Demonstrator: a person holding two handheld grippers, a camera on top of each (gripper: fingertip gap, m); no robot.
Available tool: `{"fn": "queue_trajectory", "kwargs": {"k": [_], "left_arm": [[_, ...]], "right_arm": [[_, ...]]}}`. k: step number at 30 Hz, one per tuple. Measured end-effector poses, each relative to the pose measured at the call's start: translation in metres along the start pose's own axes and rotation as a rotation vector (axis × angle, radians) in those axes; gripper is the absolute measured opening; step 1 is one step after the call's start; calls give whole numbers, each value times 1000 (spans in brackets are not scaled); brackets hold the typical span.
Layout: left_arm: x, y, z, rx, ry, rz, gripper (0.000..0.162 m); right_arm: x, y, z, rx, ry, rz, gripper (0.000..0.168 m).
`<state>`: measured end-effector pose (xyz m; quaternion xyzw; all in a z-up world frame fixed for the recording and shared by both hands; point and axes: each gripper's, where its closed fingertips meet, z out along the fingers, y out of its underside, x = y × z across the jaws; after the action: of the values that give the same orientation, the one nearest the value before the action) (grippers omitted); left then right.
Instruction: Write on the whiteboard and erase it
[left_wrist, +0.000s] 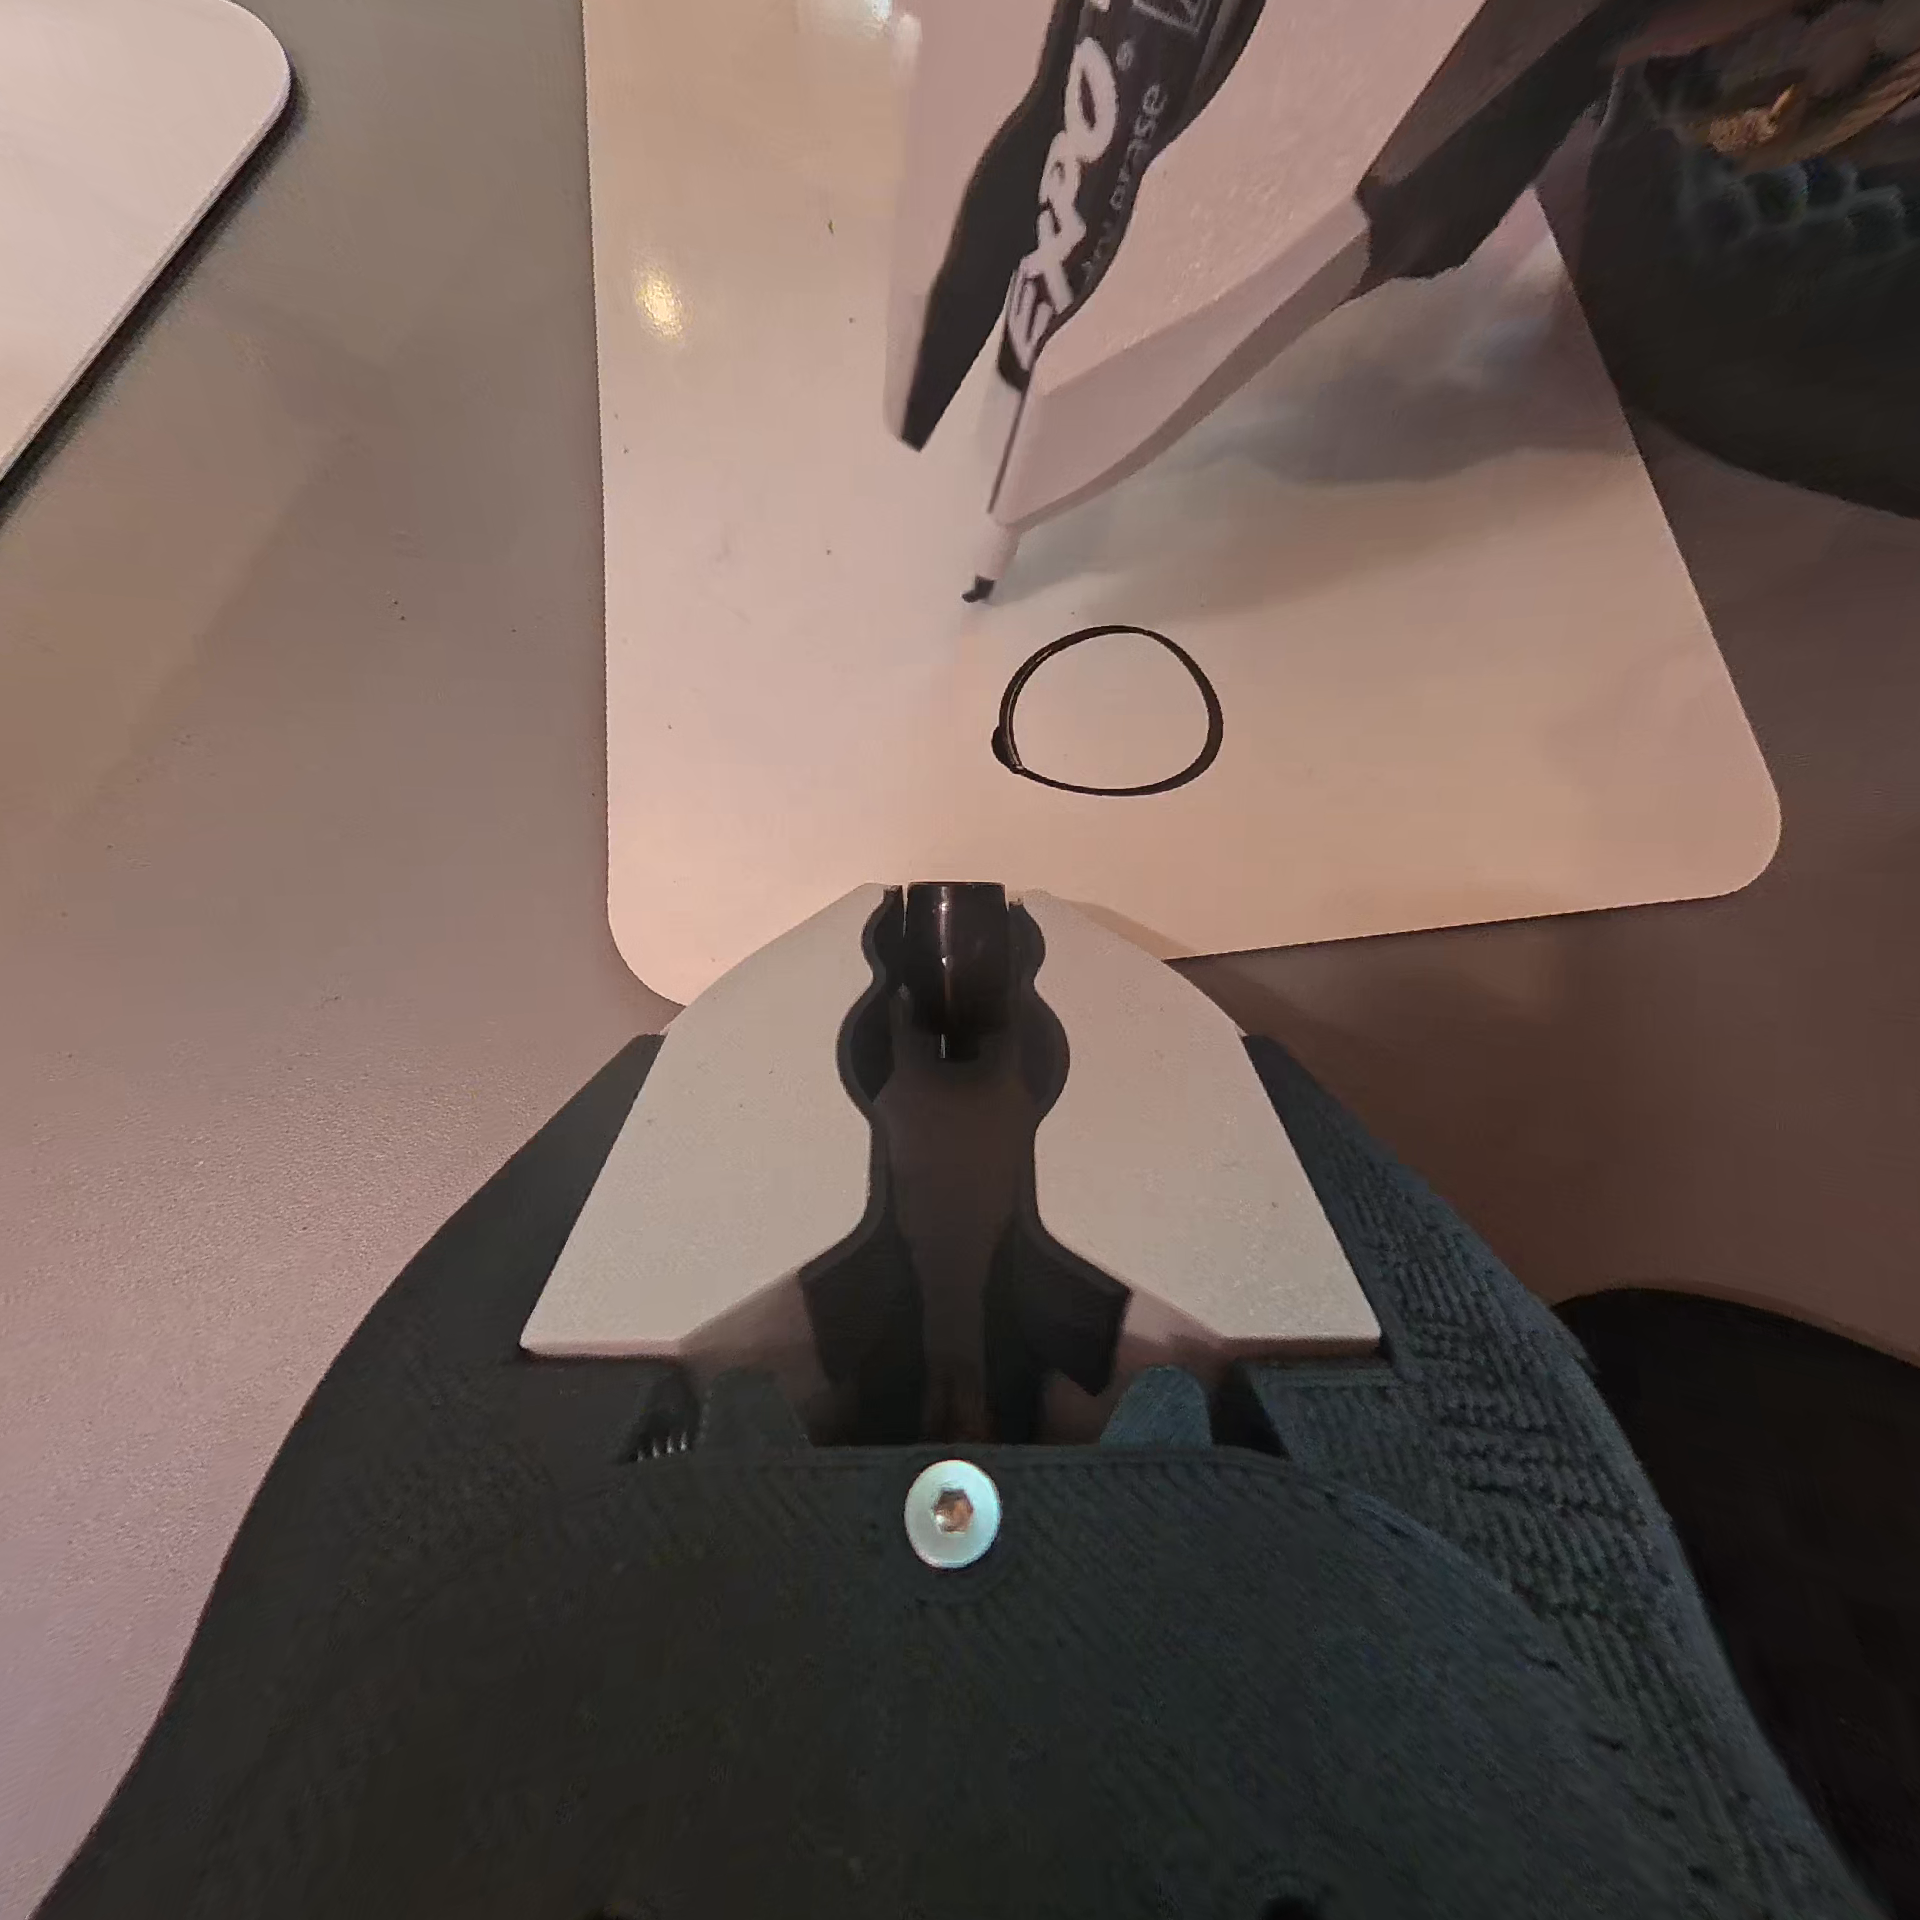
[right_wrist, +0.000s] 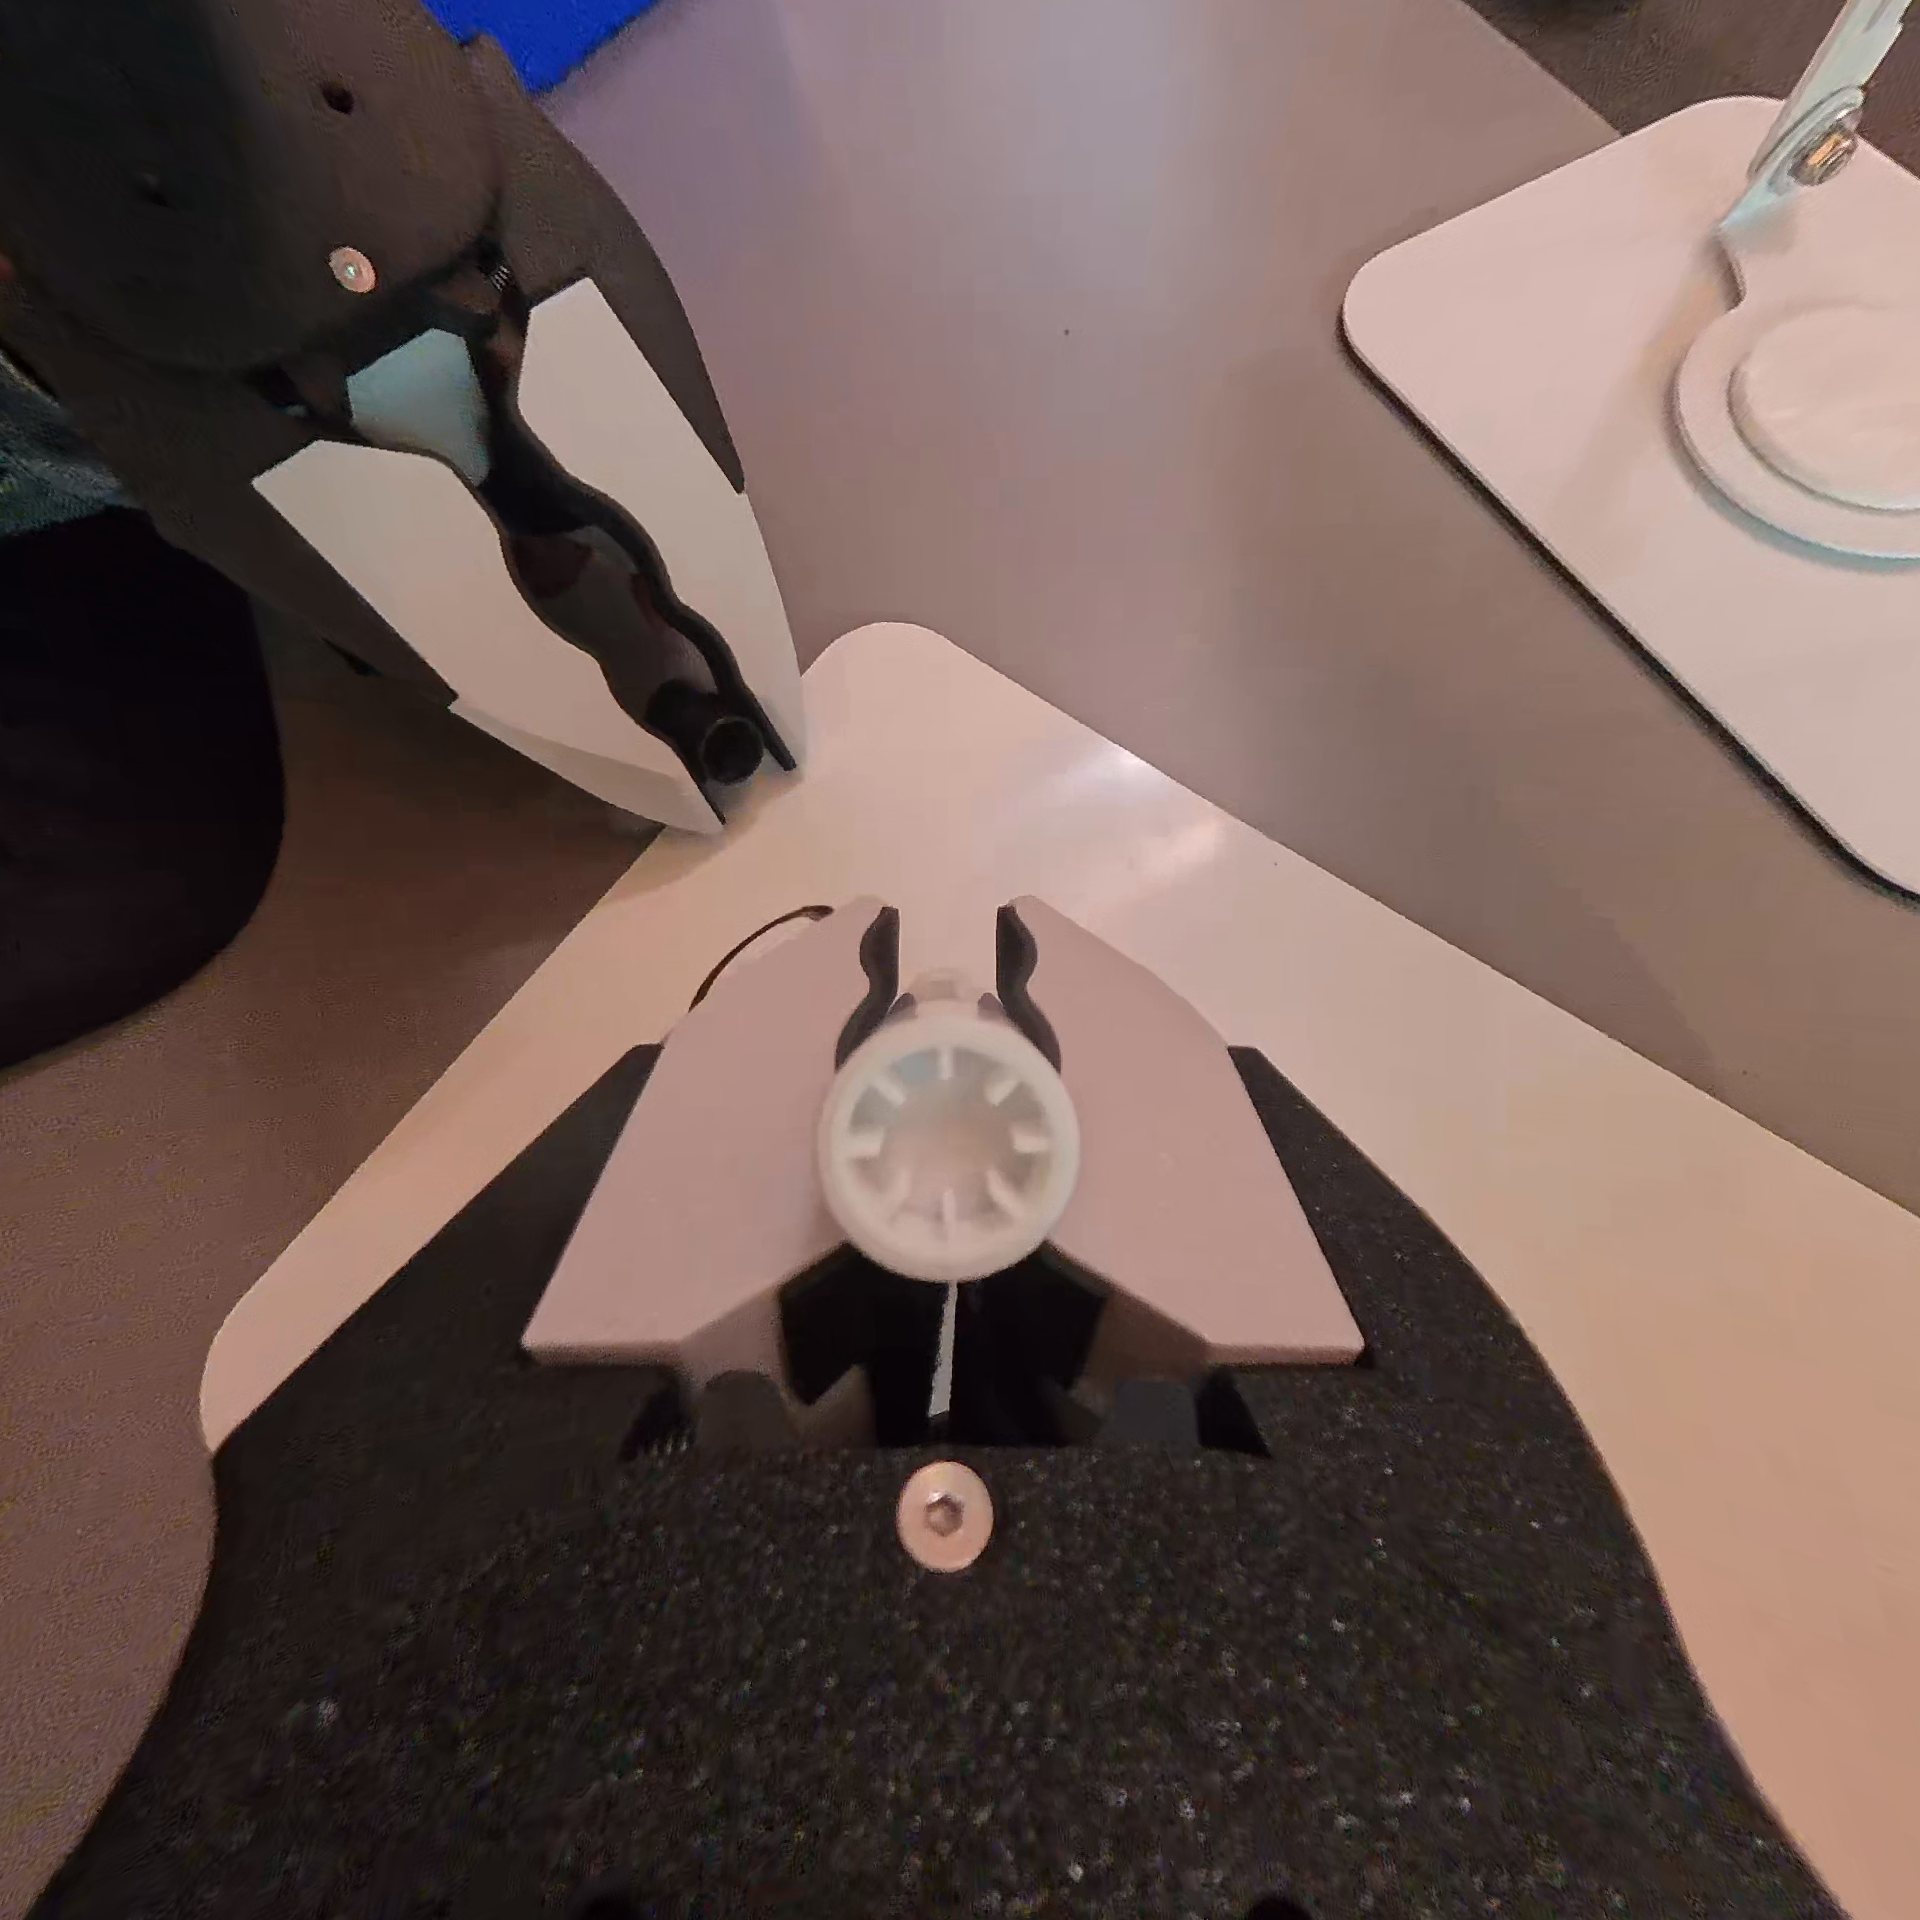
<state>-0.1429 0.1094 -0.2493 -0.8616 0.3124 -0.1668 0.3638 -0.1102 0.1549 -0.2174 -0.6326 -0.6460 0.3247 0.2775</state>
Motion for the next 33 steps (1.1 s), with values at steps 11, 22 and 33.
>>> {"fn": "queue_trajectory", "kwargs": {"k": [11, 22, 33], "left_arm": [[0, 0, 0, 4, 4, -2, 20], [1, 0, 0, 6, 7, 0, 20], [1, 0, 0, 7, 5, 2, 20]], "right_arm": [[-1, 29, -33, -40, 69, 66, 19], [30, 17, -21, -12, 116, 71, 19], [6, -10, -1, 40, 44, 27, 19]]}}
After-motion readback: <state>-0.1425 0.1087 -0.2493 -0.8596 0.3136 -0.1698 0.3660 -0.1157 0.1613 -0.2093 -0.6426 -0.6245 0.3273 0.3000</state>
